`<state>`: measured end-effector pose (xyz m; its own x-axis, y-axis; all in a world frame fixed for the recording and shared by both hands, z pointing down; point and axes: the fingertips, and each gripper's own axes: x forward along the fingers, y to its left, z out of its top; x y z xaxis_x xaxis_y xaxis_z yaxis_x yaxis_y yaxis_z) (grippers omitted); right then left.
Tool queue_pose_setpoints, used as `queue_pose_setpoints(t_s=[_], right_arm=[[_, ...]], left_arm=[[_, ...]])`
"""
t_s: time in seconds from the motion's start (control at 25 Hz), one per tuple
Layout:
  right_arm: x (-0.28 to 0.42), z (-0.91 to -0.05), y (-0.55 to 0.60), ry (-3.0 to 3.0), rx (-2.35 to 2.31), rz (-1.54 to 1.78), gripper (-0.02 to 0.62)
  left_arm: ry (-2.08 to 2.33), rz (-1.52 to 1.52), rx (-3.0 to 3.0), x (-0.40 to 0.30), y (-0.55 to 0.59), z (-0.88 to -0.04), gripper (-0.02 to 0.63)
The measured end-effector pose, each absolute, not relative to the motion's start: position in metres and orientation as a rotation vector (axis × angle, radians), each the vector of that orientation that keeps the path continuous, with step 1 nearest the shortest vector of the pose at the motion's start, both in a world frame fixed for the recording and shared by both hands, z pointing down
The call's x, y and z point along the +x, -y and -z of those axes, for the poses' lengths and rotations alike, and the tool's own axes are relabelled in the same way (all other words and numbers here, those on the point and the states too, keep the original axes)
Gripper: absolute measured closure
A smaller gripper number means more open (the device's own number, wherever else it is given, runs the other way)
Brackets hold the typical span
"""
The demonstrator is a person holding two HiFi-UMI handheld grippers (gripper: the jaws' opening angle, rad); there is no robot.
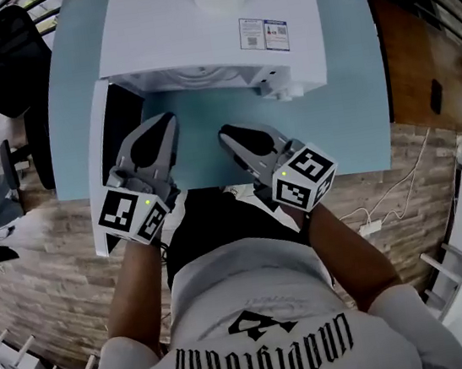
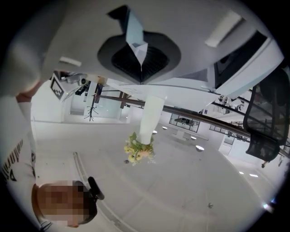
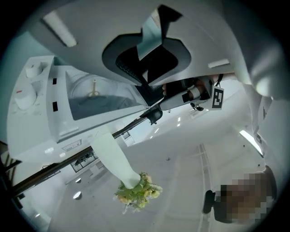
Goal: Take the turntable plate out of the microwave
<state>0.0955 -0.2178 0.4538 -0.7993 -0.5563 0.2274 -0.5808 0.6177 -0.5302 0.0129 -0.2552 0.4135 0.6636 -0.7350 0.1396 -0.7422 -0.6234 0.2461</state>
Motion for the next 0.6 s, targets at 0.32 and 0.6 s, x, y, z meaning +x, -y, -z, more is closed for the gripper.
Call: queue_pose_setpoints(t_s=[0.32,0.6], right_arm=[[0.079,-0.508,0.239,2.711,0.967,-1.084,0.537],[0.075,-0.556,0.273,2.603,1.087,-1.494,0.496]], left_arm=[[1.168,-0.035,2.583,0.006,0.266,-0.443,0.554],[1.184,-0.045,2.565,0.001,0.281,-0.463,0.555]])
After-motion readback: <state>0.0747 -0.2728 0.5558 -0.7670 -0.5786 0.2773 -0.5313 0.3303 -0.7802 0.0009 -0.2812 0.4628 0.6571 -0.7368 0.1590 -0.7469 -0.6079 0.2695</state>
